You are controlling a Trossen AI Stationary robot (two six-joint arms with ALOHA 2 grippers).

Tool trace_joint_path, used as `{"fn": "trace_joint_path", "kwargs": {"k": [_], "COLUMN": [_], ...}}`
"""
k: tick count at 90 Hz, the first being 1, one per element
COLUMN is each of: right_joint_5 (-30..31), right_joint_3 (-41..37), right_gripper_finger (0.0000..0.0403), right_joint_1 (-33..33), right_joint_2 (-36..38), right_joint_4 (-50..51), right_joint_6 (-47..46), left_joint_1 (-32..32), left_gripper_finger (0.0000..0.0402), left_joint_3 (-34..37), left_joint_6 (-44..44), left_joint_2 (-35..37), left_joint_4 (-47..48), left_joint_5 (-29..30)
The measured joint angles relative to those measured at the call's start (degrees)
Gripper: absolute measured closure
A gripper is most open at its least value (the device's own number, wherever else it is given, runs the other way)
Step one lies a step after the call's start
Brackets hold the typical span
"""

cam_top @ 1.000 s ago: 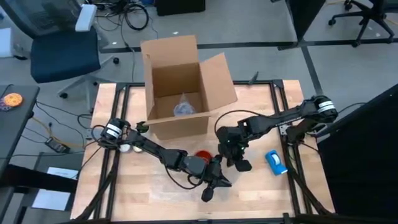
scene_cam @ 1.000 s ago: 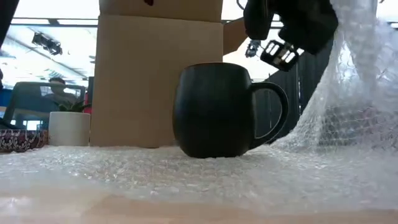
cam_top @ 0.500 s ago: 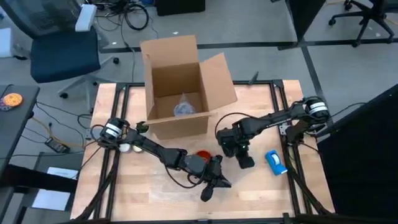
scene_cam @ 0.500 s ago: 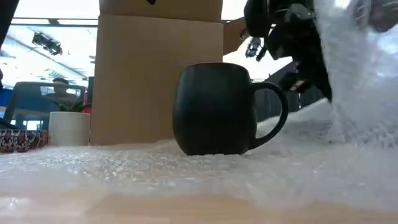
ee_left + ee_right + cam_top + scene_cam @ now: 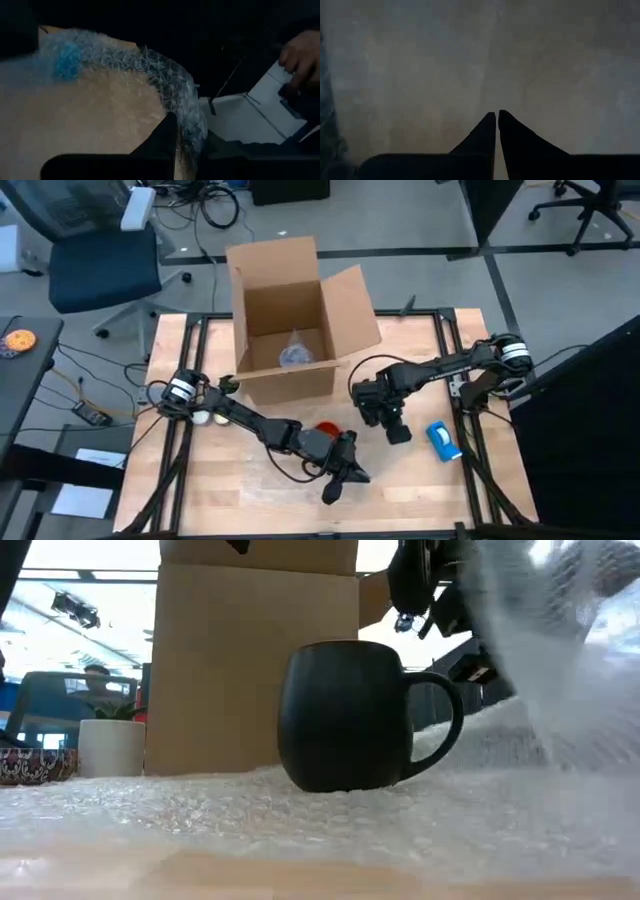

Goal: Wrap mug
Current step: Wrap the black mug with bubble wrap

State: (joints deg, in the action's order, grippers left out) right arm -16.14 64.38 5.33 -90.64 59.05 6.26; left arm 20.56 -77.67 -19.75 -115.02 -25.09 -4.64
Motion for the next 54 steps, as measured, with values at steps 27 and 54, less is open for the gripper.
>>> {"fn": "trace_joint_path", "kwargs": {"k": [27,54], "right_joint_5": [-0.9,16.7], "right_joint_3": [0.0,0.0], "right_gripper_finger": [0.0403,0.0403], "right_joint_1": [0.7,10.8], "right_joint_2": [6.0,18.8], "right_joint_4": [1.6,8.2], "right_joint_6": [-1.5,-18.0], "left_joint_1": [-0.1,-0.7], "left_gripper_finger": [0.0402,0.0402], "left_joint_3": [0.0,0.0], "left_joint_6": [-0.1,-1.6], "left_joint_2": [0.0,0.0], "left_joint_4": [0.5,1.9], "left_joint_5": [-0.1,-0.2]}}
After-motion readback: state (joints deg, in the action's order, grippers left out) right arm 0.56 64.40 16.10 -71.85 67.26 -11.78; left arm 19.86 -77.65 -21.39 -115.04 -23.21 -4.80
